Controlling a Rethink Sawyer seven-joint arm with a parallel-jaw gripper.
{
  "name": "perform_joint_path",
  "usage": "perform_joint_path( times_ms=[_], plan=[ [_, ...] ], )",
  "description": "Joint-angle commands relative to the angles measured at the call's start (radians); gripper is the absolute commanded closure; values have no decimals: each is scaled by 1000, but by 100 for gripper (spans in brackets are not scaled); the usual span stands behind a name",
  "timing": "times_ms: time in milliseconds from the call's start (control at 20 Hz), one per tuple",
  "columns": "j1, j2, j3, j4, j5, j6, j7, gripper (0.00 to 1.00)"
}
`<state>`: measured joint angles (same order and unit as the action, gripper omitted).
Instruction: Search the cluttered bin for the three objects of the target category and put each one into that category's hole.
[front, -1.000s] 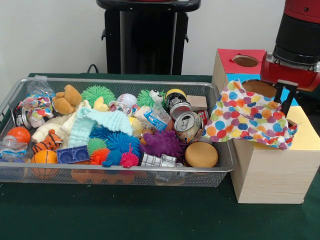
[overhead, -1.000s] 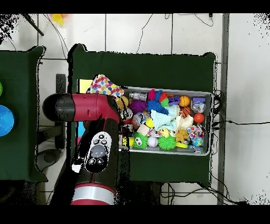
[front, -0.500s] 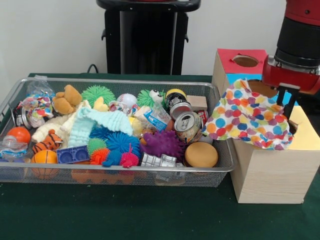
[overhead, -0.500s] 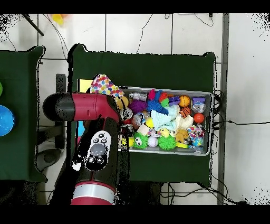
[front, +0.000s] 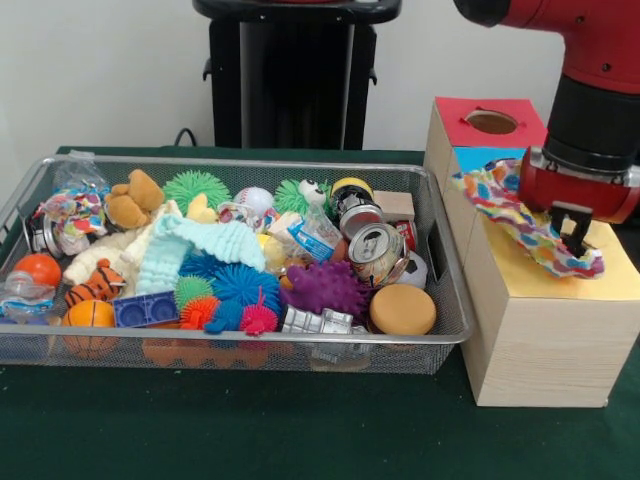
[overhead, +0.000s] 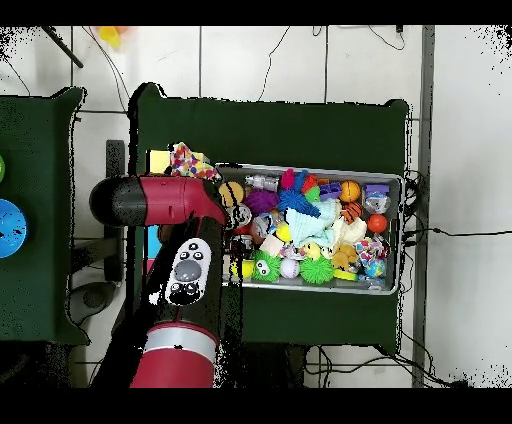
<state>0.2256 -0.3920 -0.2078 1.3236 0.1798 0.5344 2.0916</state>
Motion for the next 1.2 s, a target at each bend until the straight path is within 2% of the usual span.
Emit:
perform_joint_path(
  times_ms=[50, 250, 500, 750, 1200],
  plan=[
    [-11, 106, 111, -34, 36, -12, 148, 100],
    [-5, 105, 105, -37, 39, -4, 155, 100],
    [19, 100, 57, -57, 21, 16, 169, 100],
    [26, 78, 49, -32, 24, 27, 179, 100],
    [28, 71, 41, -43, 26, 49, 165, 100]
  ],
)
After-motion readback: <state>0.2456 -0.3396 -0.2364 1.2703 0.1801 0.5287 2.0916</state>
